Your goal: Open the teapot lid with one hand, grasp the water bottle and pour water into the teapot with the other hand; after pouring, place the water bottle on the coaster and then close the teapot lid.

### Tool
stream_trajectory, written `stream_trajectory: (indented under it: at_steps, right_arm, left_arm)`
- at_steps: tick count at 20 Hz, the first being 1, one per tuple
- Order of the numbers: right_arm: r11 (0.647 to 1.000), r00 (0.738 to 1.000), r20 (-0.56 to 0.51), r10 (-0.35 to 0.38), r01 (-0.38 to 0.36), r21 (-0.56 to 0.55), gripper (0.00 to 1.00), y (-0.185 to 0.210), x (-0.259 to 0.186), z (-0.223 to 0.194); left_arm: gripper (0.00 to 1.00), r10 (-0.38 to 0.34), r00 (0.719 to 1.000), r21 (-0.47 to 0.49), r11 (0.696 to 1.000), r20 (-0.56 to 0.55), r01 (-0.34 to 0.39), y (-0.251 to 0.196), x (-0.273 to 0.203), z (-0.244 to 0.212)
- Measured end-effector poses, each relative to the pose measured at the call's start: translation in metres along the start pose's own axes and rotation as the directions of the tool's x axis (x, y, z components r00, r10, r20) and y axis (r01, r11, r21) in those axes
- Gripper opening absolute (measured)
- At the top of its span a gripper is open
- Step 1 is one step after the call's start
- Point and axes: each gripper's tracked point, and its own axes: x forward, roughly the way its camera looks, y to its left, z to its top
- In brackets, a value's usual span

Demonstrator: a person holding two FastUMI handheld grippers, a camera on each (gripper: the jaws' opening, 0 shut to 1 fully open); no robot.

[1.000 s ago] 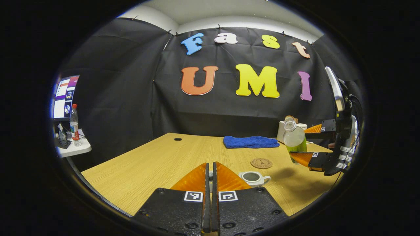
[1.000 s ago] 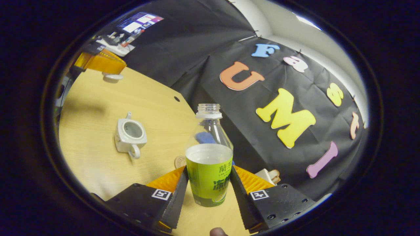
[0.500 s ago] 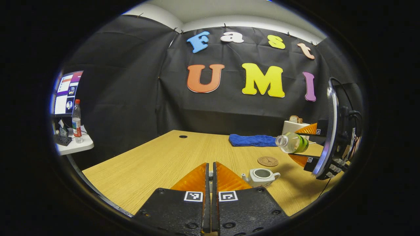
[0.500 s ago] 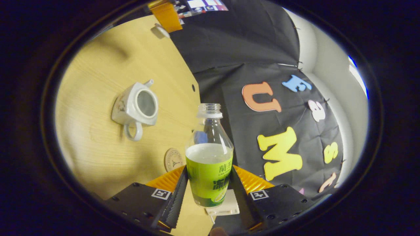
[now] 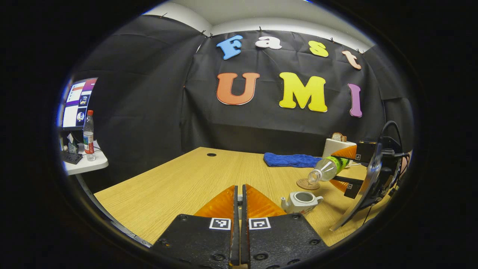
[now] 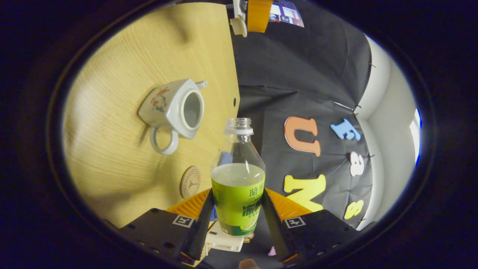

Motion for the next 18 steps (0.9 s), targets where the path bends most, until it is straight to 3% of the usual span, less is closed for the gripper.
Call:
stream_trajectory:
  at_steps: [8, 18]
  right_arm:
    - [0.977, 0.999, 0.037, -0.020, 0.028, -0.212, 0.72, 0.001, -0.005, 0.006]
    - [0.908, 0.995, 0.079, -0.059, 0.087, -0.409, 0.72, -0.011, -0.013, 0.024]
  left_arm:
    - [0.04, 0.002, 1.000, -0.003, 1.000, 0.001, -0.002, 0.004, -0.002, 0.000]
    - [0.04, 0.005, 1.000, -0.005, 1.000, 0.003, -0.005, 0.008, -0.002, 0.000]
